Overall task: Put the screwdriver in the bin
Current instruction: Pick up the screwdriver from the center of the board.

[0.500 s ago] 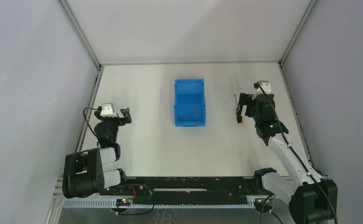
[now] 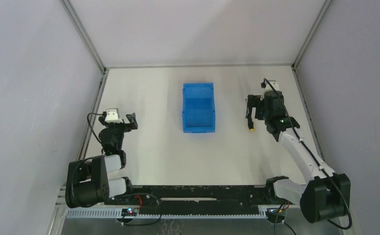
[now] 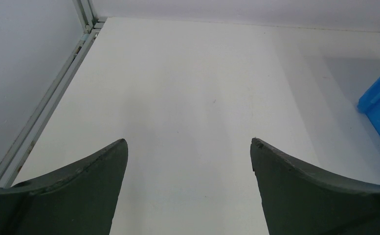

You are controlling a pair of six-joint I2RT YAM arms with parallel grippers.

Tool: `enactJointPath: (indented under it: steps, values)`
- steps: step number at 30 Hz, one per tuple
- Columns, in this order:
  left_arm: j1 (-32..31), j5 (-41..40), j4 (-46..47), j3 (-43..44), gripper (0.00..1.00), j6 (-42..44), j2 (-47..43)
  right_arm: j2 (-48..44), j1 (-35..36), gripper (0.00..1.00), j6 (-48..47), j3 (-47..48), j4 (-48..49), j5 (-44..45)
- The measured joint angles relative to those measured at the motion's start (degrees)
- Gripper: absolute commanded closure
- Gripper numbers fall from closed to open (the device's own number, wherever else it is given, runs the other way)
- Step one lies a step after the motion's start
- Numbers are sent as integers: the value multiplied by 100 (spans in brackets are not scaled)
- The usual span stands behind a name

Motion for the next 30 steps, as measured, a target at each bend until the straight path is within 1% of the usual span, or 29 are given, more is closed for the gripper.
enactJointPath:
  steps: [8, 15, 21, 30]
  values:
    - [0, 2, 0, 0, 0, 0, 2, 973, -50, 2, -11, 922, -640, -184]
    - [0, 2, 0, 0, 0, 0, 2, 1912, -136, 6, 0, 1399, -1078, -358]
    - [0, 2, 0, 0, 0, 0, 0, 2601, -162, 9, 20, 1558, -1244, -422]
    - [0, 2, 0, 0, 0, 2, 2, 3086, -227, 18, 55, 1558, -1320, -444]
